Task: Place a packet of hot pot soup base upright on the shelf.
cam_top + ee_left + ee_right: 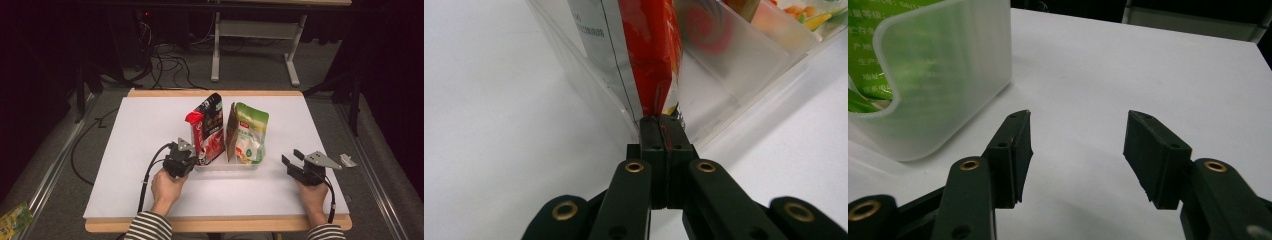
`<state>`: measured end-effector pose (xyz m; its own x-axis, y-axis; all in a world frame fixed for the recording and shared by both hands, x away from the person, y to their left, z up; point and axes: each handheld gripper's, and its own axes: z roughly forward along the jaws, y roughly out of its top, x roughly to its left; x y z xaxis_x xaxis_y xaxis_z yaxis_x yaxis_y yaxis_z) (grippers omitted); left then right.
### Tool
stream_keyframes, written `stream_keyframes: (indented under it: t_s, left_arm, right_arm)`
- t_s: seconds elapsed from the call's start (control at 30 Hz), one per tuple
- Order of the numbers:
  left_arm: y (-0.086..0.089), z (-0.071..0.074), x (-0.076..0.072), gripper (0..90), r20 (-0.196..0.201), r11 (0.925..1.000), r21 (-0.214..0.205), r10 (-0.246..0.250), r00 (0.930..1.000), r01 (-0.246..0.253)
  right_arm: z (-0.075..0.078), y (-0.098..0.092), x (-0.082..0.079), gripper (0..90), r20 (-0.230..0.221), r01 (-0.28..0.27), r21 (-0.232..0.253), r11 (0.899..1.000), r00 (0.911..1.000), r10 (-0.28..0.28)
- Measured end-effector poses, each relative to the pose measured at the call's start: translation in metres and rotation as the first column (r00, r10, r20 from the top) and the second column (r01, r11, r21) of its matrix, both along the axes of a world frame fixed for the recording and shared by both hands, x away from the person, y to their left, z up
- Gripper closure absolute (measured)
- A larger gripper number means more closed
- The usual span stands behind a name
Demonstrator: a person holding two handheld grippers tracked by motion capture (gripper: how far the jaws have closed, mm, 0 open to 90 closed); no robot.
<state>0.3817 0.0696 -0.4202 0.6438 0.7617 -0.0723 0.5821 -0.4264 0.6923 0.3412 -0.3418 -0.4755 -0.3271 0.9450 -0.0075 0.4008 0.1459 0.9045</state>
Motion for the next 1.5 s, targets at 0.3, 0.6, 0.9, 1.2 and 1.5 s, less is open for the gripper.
stream_keyframes:
  t_s: [0.3,0.6,0.9,1.2,1.5]
  left_arm:
    - [0.003,-0.001,0.002,89.2,0.015,0.9999,-0.012,-0.006,0.9999,0.006]
    - [0.012,0.013,-0.009,73.1,0.087,0.9984,-0.048,-0.026,0.9958,0.031]
    - [0.034,0.025,-0.017,61.8,0.17,0.9947,-0.103,0.018,0.9853,0.0]
    - [0.053,0.029,-0.023,59.7,0.195,0.9905,-0.133,0.061,0.9789,-0.035]
    - [0.07,0.027,-0.025,56.4,0.189,0.9824,-0.171,0.108,0.976,-0.076]
  right_arm:
    - [0.0,-0.001,0.0,45.2,0.006,-0.005,-0.003,1.0,1.0,0.005]
    - [0.0,0.0,0.0,45.3,0.004,-0.004,-0.008,1.0,1.0,0.004]
    - [0.0,0.0,0.001,46.0,0.002,-0.009,-0.017,1.0,1.0,0.009]
    - [0.0,0.001,0.001,46.2,-0.011,-0.007,-0.011,1.0,0.9999,0.007]
    - [0.0,0.001,0.001,46.2,-0.013,-0.007,-0.014,1.0,0.9999,0.007]
